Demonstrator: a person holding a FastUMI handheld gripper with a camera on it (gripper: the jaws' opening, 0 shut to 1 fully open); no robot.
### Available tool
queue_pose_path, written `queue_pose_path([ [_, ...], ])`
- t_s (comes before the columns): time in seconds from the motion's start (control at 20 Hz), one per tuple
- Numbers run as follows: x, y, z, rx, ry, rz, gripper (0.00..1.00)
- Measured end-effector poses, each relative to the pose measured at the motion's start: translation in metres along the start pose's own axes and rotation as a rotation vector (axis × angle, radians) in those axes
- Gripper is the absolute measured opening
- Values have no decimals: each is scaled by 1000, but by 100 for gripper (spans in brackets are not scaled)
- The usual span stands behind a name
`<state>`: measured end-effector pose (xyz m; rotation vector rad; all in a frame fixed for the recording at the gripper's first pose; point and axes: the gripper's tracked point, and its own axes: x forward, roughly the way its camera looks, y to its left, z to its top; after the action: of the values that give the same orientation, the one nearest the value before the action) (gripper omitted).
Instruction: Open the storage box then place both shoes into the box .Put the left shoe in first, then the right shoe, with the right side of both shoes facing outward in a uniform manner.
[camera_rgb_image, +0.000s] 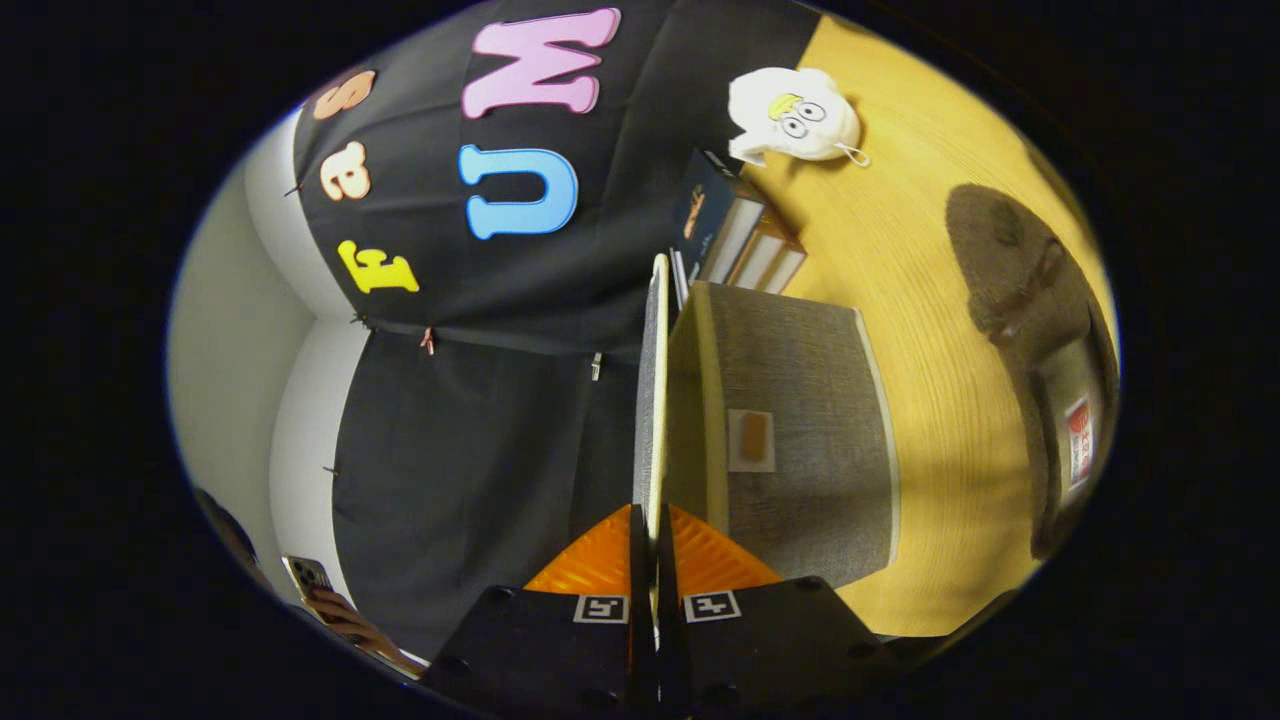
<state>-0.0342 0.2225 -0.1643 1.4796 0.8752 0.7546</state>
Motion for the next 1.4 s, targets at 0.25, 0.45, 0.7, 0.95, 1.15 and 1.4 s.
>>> queue_pose_path([
  [0.25, 23, 60, 2, -148, -20, 15, 7],
  [0.45, 52, 97, -10, -293, 10, -4, 10],
  [0.7, 97, 129, -26, -357, 43, -4, 11],
  [0.95, 140, 141, -49, -381, 93, 3, 16],
  [1.15, 166, 156, -73, -437, 129, 44, 30],
  [1.4, 194, 156, -98, -453, 186, 31, 73],
])
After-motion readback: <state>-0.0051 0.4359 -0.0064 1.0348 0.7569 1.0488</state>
